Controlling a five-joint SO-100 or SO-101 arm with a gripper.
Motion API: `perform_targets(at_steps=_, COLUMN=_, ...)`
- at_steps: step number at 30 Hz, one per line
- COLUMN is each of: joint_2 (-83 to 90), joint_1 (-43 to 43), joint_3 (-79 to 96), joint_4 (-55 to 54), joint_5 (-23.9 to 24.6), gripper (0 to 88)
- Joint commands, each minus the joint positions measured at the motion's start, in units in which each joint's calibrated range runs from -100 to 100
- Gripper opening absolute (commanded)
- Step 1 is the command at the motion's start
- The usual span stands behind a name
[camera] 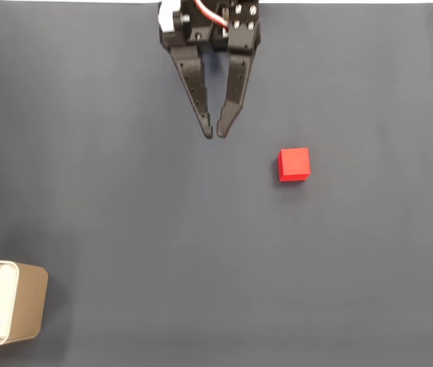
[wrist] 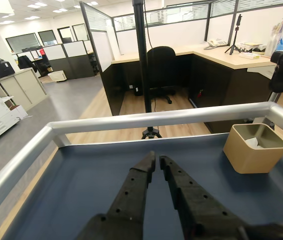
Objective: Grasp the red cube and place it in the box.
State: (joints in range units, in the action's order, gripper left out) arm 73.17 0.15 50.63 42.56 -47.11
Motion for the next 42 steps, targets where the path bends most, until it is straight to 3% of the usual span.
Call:
perform_targets(at_steps=1, joint_2=-3.58, joint_1=0.92, joint_3=-7.93, joint_4=7.03, joint_5=-1.51, gripper=0.2)
perform_targets(at_steps=5, joint_2=-8.78, joint_1=1.77, joint_3=-14.68, joint_4=17.11, joint_5=-1.86, gripper=0.0)
perform_targets(at_steps=6, joint_2=-14.67, joint_1=3.83, joint_3=-21.25, joint_4=28.01, joint_5=-1.9, gripper=0.0)
perform_targets(at_steps=15, joint_2=-21.87, joint_1=8.52, joint_3=-25.91, joint_4=38.26, joint_5=-1.22, gripper=0.0)
perform_targets(at_steps=42, joint_2=-32.61, joint_1=19.88, joint_3=-28.28, joint_4=38.09, joint_5=-2.05, gripper=0.1)
